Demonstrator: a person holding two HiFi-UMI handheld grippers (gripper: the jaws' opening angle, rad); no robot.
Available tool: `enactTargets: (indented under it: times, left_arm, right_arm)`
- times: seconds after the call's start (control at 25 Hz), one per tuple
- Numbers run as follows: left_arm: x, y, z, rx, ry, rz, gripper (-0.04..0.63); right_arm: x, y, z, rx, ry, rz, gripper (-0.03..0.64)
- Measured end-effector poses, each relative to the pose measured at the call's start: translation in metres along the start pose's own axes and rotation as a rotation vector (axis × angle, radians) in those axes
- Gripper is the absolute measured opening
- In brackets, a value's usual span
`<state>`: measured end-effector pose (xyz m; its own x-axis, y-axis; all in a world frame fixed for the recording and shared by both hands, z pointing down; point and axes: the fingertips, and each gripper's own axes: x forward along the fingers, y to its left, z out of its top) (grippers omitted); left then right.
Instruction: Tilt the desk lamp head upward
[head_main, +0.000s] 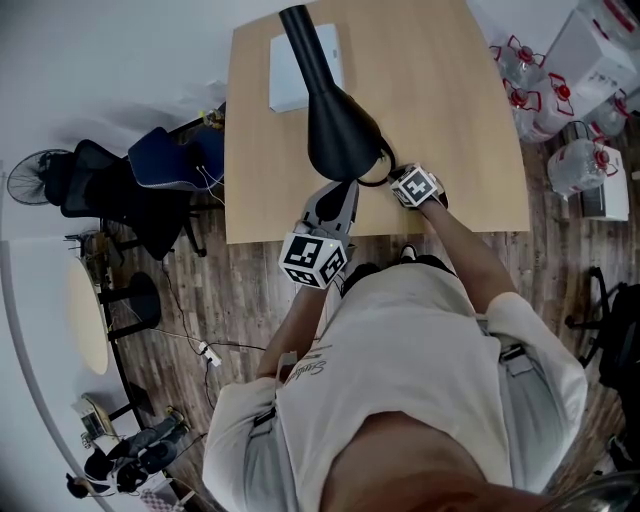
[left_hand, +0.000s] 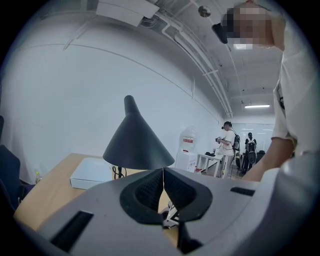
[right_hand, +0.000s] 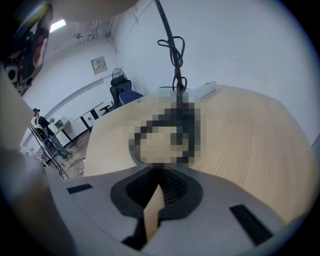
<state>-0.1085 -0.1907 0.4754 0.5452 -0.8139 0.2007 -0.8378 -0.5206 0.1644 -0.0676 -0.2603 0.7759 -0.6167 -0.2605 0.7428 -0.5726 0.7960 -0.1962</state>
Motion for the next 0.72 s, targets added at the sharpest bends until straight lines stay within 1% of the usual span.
enactTargets:
  times: [0.32,0.48,0.72]
  left_arm:
    - [-0.017,-0.021,0.027,0.007,-0.033,-0.02,0.015]
    - [-0.024,-0.026,0.041,-0.002,-0.05,-0.028,0.015]
    - [-0.032,-0.032,0.06,0.007,-0.081,-0.037,0.015]
  right_arm:
    - [-0.001,-0.002,-0.003,-0.021,0.01,-0.023,-0.005]
    - [-0.001,-0.001,-0.003,-0.026,0.019,-0.023,-0.005]
    - [0.001,0.001,-0.003,-0.037,0.028,-0.023,-0.004]
